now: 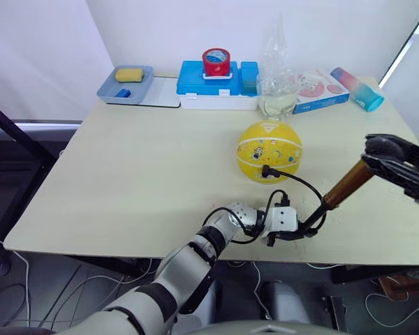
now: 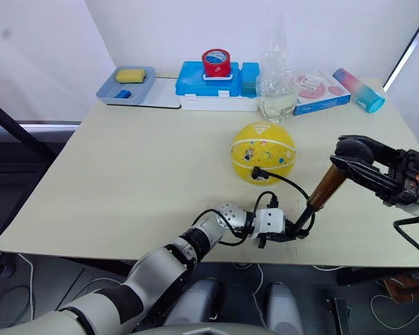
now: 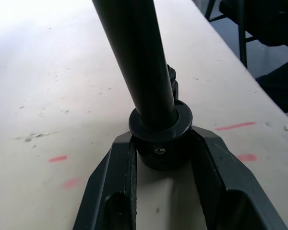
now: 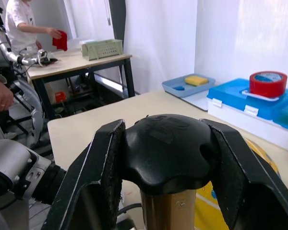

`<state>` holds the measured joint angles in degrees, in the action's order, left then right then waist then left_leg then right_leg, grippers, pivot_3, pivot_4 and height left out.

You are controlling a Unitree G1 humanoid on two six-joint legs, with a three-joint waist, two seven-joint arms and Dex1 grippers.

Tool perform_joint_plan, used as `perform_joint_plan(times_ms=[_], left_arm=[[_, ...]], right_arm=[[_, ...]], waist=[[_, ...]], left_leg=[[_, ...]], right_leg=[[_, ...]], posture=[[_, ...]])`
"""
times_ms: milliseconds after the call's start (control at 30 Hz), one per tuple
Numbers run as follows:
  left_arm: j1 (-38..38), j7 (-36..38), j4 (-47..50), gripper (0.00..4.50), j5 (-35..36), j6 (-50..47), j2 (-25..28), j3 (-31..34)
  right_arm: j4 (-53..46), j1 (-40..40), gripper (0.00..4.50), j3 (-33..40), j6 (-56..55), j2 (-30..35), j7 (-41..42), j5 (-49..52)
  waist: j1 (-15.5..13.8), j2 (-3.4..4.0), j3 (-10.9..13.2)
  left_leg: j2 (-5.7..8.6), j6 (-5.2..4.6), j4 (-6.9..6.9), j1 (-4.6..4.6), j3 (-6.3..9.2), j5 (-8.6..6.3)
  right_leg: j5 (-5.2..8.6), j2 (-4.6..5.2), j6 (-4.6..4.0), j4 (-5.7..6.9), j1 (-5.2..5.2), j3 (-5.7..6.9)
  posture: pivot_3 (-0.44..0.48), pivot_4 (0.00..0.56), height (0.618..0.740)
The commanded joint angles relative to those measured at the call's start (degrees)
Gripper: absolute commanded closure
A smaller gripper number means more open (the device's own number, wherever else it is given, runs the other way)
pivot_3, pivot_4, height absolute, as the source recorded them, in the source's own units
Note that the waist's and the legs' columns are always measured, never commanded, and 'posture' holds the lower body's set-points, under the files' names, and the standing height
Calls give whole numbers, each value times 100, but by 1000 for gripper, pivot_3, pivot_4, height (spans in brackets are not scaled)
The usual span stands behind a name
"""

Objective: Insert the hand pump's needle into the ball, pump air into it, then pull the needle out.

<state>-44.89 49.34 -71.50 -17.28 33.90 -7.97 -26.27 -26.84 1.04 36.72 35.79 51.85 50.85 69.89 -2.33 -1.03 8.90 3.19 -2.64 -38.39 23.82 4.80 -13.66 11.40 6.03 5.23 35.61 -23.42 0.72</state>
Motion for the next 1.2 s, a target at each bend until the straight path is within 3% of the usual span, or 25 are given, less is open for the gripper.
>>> perform_joint_plan(times_ms=[33,267,400,533,900,1200], left_arm=[[222,304,-348,3399,-521,-74,-124,-449],[230,293,-348,3399,-512,-80,-144,-446],[227,279,-353,3401,-526,-86,-143,-429],[231,282,-356,3401,-527,-84,-145,-424],[219,281,-365,3401,-531,-71,-151,-431],[206,290,-367,3401,-536,-65,-133,-431]], right_arm=[[-217,108,2560,385,-410,-226,-288,-470],[72,1171,2560,-1021,-1352,-1152,163,-2111],[584,1381,2561,-1678,-2040,-1557,175,-2943],[705,1329,2561,-1744,-2315,-1636,165,-3108],[-65,998,2561,-113,-1387,-605,124,-1261],[-1,615,2561,1517,-45,592,39,294]], waist=[[0,-1,0],[17,-72,-54],[18,-55,-56],[18,-43,-57],[7,11,-9],[1,0,8]], left_leg=[[1,0,1,0,-1,0],[-3,1,4,-30,5,-2],[-11,29,8,-82,1,-19],[-15,29,16,-91,2,-19],[-6,25,16,-77,2,-17],[-5,25,13,-60,4,-17]], right_leg=[[0,1,-1,0,0,-1],[2,-3,0,-4,26,4],[13,-1,-15,-6,78,2],[8,-5,-6,-8,84,6],[8,-1,-3,-11,73,6],[8,1,-2,-23,69,10]], posture=[[0,150,739],[0,150,739],[0,150,739],[0,150,739],[0,150,739],[0,150,739]])
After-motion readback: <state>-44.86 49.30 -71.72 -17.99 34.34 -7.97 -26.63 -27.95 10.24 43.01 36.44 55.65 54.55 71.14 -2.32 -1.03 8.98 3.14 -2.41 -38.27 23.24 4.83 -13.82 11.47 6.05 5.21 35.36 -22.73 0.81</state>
